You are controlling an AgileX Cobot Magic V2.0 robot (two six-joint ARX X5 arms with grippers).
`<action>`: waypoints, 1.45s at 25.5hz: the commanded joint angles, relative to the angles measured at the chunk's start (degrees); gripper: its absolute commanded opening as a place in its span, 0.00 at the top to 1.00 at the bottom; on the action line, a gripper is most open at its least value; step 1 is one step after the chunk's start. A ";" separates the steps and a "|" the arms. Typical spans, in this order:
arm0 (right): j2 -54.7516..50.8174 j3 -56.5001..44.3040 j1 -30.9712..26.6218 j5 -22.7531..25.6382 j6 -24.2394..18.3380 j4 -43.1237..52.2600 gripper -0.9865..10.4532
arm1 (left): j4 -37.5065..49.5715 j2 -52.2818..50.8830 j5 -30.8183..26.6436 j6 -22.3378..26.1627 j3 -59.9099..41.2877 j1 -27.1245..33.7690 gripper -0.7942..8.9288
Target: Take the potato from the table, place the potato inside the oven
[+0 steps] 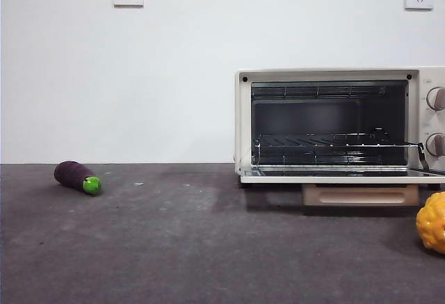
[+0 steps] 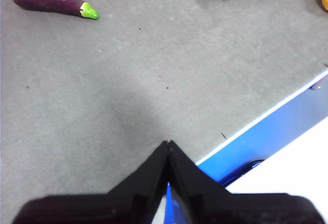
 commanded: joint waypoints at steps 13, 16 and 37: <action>-25.29 -36.72 -0.02 8.13 3.76 12.92 0.84 | 0.26 -0.24 -5.22 -3.39 -0.46 -0.07 0.92; -28.79 -44.02 -0.44 8.11 3.48 16.31 0.84 | 0.26 -0.24 -5.22 -4.31 -0.46 -0.04 0.92; -14.69 -67.71 -20.61 1.57 1.95 61.09 0.83 | 0.26 -0.24 -8.68 -5.05 -0.46 -0.07 0.92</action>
